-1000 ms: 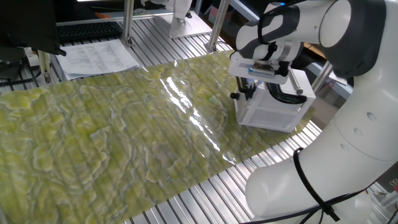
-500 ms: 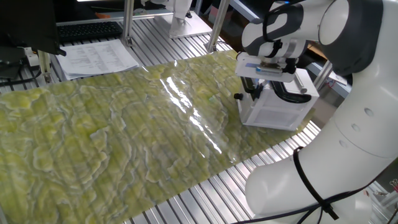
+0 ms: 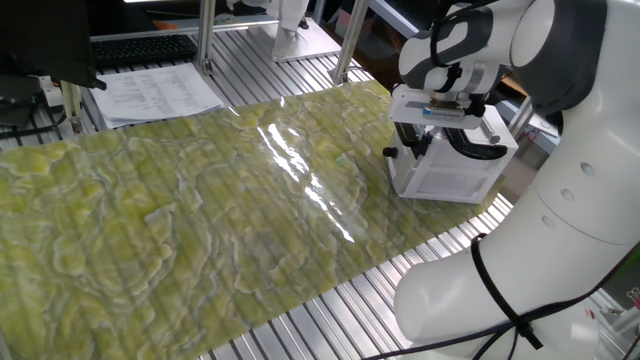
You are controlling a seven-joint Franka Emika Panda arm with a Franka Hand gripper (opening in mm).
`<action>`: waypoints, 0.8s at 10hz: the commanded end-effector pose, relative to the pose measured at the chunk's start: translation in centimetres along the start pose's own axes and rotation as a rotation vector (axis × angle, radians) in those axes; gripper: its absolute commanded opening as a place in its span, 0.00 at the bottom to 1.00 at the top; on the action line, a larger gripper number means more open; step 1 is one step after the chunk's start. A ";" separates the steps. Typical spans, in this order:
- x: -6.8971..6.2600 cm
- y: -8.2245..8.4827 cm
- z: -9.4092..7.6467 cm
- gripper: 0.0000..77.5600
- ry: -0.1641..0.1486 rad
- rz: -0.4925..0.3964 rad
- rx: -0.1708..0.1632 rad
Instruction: Grasp the handle and close the drawer
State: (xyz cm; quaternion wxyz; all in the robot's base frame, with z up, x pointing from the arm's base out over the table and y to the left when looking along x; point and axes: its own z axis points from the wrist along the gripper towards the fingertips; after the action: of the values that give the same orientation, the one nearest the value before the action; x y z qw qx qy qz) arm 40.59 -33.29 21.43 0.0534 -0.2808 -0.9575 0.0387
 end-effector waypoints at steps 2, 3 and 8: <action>-0.1 -1.7 1.5 0.02 0.000 -0.014 -0.001; -0.1 -1.7 1.5 0.02 -0.006 -0.005 -0.003; -0.1 -1.6 1.5 0.02 -0.012 0.031 0.000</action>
State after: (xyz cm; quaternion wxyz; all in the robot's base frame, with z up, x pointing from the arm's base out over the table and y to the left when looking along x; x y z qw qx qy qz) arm 40.73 -33.53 21.32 0.0462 -0.2728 -0.9601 0.0396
